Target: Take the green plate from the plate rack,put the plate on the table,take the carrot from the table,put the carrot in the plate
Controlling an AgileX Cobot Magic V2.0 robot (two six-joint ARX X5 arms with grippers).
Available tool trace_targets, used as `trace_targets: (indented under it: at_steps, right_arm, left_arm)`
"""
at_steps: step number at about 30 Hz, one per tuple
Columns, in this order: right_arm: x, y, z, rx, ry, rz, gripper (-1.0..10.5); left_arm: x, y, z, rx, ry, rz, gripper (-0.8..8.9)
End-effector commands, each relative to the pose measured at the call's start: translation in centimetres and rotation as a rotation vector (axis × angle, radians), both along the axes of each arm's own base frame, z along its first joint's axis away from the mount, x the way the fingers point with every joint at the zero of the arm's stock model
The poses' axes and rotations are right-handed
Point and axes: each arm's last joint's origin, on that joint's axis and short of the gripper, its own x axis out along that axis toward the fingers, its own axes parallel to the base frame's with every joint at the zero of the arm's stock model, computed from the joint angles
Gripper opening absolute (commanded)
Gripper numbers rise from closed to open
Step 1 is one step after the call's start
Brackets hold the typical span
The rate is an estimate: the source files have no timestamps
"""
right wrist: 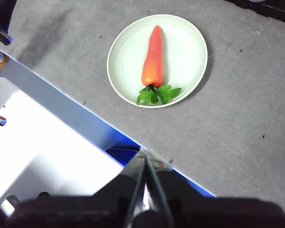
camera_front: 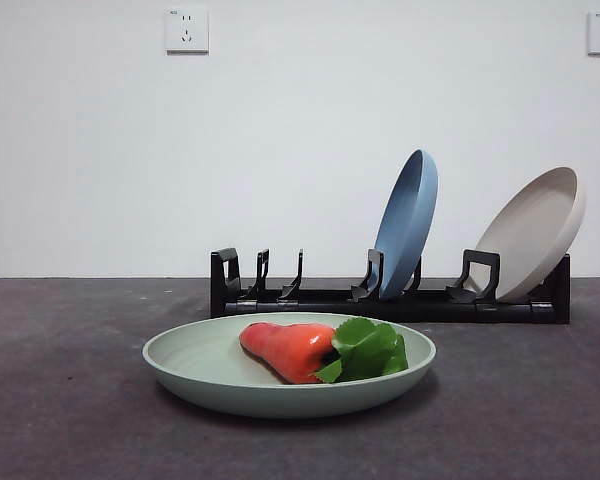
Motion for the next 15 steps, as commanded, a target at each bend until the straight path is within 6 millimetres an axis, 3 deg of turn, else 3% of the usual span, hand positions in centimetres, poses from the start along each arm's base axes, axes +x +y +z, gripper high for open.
trace_targets:
  at_steps: [1, 12, 15]
  right_arm:
    - [-0.02, 0.0, 0.05, 0.001, -0.011, 0.006, 0.0]
    - [-0.01, 0.01, 0.05, 0.0, -0.01, 0.007, 0.0]
    - [0.14, -0.09, 0.16, -0.039, -0.08, 0.044, 0.0]
  left_arm:
    - [0.06, 0.03, -0.39, -0.006, 0.006, 0.005, -0.03]
    - [0.06, 0.03, -0.39, -0.006, 0.006, 0.006, -0.03]
    - [0.06, 0.03, -0.39, -0.006, 0.006, 0.005, -0.03]
